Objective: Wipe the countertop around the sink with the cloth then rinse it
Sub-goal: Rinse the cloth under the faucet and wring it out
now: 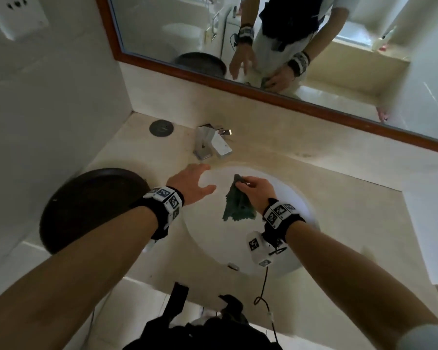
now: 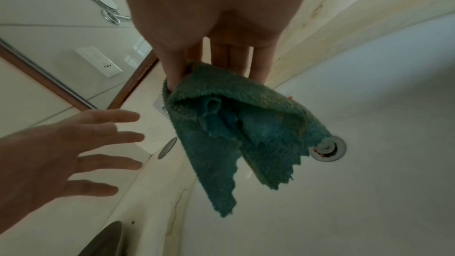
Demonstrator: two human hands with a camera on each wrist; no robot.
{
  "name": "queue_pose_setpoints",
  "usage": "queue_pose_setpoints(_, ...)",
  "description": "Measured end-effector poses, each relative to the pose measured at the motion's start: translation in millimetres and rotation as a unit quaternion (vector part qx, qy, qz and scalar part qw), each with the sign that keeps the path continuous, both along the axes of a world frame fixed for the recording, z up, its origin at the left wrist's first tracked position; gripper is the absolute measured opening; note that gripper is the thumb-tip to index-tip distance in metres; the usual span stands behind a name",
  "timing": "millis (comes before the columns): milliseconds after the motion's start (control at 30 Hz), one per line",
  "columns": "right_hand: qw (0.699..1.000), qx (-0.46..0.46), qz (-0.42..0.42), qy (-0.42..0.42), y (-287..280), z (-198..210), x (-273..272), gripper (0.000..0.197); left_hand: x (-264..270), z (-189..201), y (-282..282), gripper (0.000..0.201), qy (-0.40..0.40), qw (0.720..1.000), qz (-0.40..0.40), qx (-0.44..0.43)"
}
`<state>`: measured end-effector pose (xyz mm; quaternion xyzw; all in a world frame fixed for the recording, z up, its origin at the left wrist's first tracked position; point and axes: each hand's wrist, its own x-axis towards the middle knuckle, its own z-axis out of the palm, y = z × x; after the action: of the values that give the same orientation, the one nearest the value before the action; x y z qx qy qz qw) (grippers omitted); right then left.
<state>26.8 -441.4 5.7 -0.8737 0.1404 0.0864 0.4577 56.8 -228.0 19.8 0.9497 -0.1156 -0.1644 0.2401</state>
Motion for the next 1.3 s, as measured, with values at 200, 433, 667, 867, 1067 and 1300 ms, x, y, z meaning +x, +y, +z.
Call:
queue_pose_setpoints(200,0.991,0.125,0.048,0.018,-14,-3,29,0.011,8,-4,-34,0.066,0.074,0.995,0.017,-0.067)
queue_pose_setpoints(433,0.962,0.263,0.047,0.052,-17,-6,49,0.024,16,-13,-50,0.058,0.128,0.983,0.057,-0.120)
queue_pose_setpoints(667,0.965,0.248,0.042,0.069,-28,-20,78,0.005,35,-21,-66,0.039,0.146,0.978,0.089,-0.119)
queue_pose_setpoints(867,0.975,0.207,0.008,0.074,-40,-24,116,0.024,48,-34,-72,0.041,0.148,0.976,0.121,-0.106)
queue_pose_setpoints(1067,0.987,0.154,0.021,0.032,-18,-19,156,0.021,54,-42,-68,0.036,0.149,0.973,0.148,-0.094)
queue_pose_setpoints(1300,0.993,0.116,0.018,-0.018,2,-19,175,0.014,58,-43,-56,0.037,0.157,0.971,0.158,-0.089)
